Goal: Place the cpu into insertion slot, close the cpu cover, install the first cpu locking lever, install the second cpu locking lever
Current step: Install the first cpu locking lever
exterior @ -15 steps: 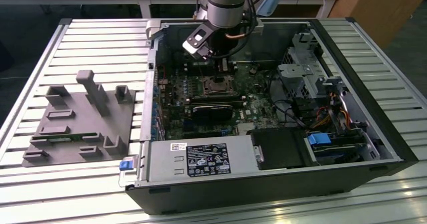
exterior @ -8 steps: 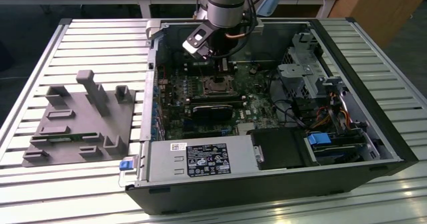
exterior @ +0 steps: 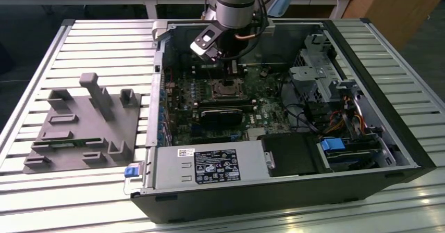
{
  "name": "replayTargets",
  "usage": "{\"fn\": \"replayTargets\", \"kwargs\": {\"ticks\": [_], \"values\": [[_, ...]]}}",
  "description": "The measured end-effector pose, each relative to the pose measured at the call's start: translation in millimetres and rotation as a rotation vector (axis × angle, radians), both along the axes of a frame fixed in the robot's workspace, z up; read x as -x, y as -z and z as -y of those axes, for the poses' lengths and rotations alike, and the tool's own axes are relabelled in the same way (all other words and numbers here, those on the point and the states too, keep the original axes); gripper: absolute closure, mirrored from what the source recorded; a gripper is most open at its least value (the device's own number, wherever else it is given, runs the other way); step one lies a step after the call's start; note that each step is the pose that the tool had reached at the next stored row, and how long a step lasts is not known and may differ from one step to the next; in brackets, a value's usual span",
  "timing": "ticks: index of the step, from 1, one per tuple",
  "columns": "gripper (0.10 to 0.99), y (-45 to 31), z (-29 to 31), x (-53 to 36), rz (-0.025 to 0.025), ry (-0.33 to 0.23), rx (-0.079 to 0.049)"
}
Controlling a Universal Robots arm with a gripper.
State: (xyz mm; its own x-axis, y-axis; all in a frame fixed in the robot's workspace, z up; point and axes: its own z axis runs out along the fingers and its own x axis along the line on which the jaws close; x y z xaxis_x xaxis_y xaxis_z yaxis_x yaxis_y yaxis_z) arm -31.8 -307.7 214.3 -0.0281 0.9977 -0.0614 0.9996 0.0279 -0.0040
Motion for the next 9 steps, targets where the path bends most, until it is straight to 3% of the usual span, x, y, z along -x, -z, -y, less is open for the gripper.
{"fn": "replayTargets", "kwargs": {"ticks": [9], "values": [[0.980, -1.4, 0.0, 0.0, 0.0000, 0.000, 0.005]]}}
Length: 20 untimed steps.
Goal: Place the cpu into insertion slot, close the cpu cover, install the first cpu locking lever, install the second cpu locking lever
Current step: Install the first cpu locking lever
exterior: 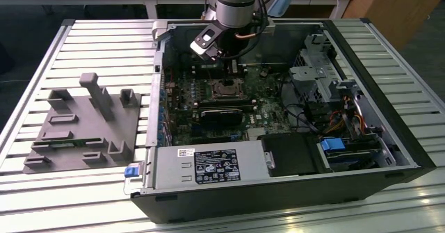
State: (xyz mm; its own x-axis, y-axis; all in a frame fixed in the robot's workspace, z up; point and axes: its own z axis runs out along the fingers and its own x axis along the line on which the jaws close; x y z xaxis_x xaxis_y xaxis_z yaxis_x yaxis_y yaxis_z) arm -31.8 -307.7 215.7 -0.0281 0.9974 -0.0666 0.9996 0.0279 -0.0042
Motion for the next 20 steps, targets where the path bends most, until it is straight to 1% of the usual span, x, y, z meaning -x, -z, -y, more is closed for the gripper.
{"fn": "replayTargets", "kwargs": {"ticks": [20], "values": [[0.980, -2.7, 0.0, -0.1, -0.0001, 0.000, 0.014]]}}
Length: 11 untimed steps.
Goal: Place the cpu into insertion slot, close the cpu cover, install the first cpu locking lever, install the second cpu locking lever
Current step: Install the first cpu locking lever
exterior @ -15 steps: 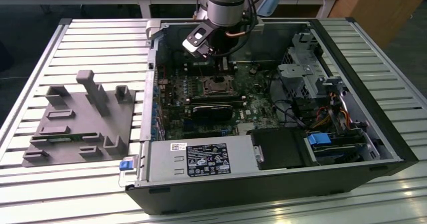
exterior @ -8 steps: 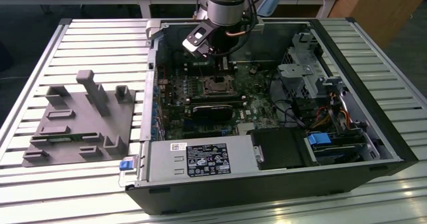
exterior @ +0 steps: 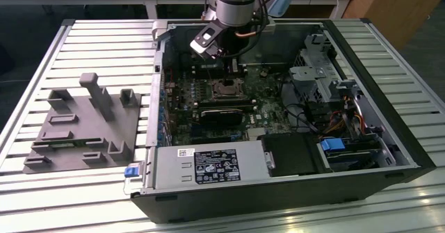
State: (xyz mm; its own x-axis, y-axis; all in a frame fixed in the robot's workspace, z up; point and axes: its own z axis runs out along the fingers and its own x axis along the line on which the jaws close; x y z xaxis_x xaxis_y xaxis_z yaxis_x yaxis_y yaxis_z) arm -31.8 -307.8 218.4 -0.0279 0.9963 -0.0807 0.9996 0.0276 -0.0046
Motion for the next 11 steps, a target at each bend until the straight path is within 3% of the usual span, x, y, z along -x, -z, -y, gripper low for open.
{"fn": "replayTargets", "kwargs": {"ticks": [11], "values": [[0.980, -1.6, 0.0, 0.0, -0.0001, 0.000, 0.006]]}}
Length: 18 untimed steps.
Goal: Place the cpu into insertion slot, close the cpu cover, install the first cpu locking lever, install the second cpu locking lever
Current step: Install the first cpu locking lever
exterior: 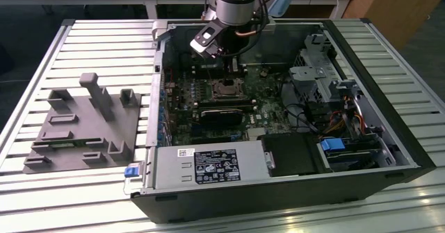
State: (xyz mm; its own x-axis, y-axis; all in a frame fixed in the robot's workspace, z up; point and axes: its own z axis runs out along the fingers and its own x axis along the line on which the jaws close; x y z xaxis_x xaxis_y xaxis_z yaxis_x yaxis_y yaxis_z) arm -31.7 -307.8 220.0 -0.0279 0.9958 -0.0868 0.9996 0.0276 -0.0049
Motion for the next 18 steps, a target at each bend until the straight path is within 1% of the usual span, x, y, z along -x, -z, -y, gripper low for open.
{"fn": "replayTargets", "kwargs": {"ticks": [18], "values": [[0.980, -2.8, 0.0, -0.1, 0.0000, 0.000, 0.011]]}}
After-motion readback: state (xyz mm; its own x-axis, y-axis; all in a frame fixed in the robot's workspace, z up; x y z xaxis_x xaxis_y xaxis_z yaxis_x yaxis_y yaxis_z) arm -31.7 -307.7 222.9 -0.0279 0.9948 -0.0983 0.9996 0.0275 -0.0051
